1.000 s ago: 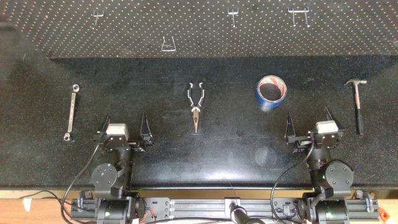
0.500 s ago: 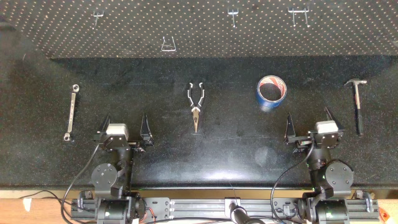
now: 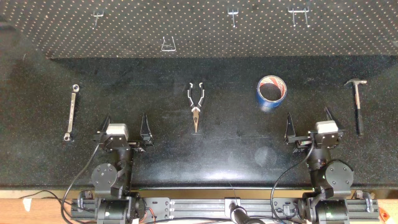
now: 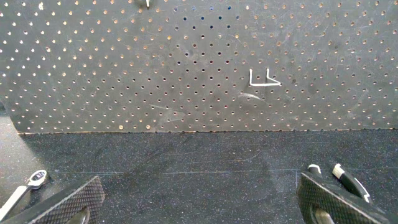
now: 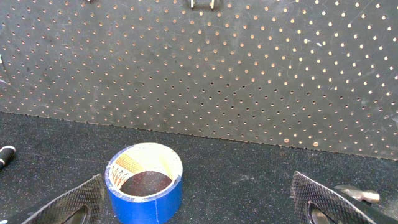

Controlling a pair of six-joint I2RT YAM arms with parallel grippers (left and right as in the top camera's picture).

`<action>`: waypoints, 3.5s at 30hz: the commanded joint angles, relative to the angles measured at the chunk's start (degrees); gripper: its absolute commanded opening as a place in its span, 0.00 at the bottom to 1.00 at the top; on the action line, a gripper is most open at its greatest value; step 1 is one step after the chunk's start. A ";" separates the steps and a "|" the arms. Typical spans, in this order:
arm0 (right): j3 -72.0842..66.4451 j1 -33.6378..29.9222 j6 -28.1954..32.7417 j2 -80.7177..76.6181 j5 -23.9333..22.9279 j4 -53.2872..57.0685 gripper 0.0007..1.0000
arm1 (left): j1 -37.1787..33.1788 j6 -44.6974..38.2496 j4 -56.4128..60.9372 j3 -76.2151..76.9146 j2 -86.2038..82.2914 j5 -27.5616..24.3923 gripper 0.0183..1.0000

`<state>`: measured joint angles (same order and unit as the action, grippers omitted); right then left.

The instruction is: Place Tools Onto Pegboard

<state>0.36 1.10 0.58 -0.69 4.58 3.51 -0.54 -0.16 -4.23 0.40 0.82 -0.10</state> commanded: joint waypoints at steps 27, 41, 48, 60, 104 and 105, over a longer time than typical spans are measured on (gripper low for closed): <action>-0.13 -0.33 0.74 0.63 -0.52 0.37 0.98 | -0.83 -9.40 -7.54 10.38 17.66 -3.54 0.99; -0.13 -0.33 0.74 0.63 -0.52 0.37 0.98 | -18.64 -21.33 -43.47 45.77 53.81 1.81 0.99; -0.13 -0.33 0.74 0.63 -0.52 0.37 0.98 | -27.87 -31.95 -46.25 49.70 63.08 1.33 0.99; -0.13 -0.33 0.74 0.63 -0.52 0.37 0.98 | -36.17 -37.05 -48.52 63.04 83.71 -1.92 0.99; -0.13 -0.33 0.74 0.63 -0.52 0.37 0.98 | -36.57 -33.35 -47.89 86.20 117.63 -5.27 1.00; -0.13 -0.33 0.74 0.63 -0.52 0.37 0.98 | -36.54 -33.33 -47.78 86.20 117.63 -5.07 1.00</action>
<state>0.36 1.10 0.60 -0.51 4.56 3.53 -37.28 -34.22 -52.25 85.34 117.56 -4.80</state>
